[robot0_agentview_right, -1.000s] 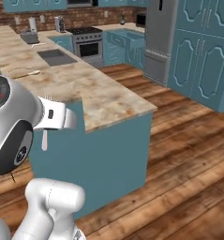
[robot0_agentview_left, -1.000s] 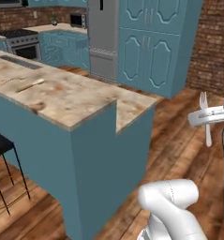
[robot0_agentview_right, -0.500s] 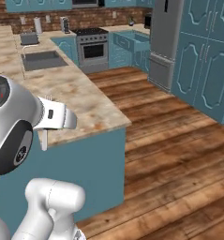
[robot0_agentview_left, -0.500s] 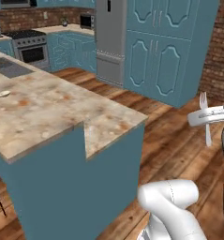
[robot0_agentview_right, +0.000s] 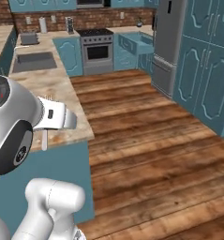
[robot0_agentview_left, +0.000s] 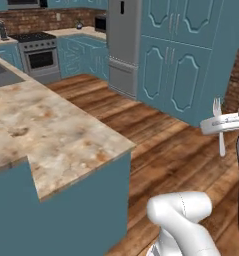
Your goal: Pick up the metallic utensils from the counter and place them in the open drawer. Make sure not to pick up any wooden utensils.
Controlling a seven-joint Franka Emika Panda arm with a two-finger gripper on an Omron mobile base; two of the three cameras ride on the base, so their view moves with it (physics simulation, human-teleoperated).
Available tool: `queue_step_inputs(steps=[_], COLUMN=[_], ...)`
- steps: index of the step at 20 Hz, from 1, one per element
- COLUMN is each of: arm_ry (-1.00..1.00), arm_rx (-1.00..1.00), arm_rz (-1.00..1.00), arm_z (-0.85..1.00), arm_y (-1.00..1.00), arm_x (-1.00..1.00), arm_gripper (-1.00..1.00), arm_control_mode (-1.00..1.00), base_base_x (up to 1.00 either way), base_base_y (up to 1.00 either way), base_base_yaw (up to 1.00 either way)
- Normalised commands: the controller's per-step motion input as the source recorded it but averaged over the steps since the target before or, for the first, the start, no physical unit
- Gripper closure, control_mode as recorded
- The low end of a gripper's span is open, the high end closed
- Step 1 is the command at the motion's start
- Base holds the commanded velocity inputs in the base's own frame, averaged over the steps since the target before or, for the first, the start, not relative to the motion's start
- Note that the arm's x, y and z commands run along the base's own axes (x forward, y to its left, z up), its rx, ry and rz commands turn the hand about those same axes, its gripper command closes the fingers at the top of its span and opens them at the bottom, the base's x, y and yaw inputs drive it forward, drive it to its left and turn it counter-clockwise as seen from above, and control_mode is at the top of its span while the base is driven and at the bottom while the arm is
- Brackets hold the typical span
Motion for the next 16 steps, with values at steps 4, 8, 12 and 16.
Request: queue_step_inputs(steps=[4, 8, 12, 16], arm_ry=[0.00, 0.00, 0.00, 0.00], arm_rx=[0.00, 0.00, 0.00, 0.00], arm_rz=[0.00, 0.00, 0.00, 0.00], arm_z=[0.00, 0.00, 0.00, 0.00], arm_y=[0.00, 0.00, 0.00, 0.00], arm_x=[0.00, 0.00, 0.00, 0.00], arm_gripper=[1.00, 1.00, 1.00, 1.00], arm_control_mode=[1.00, 1.00, 1.00, 1.00], base_base_x=[0.38, 0.55, 0.58, 0.60], base_base_y=[-1.00, -1.00, -1.00, -1.00], base_base_yaw=[0.26, 0.34, 0.37, 0.34])
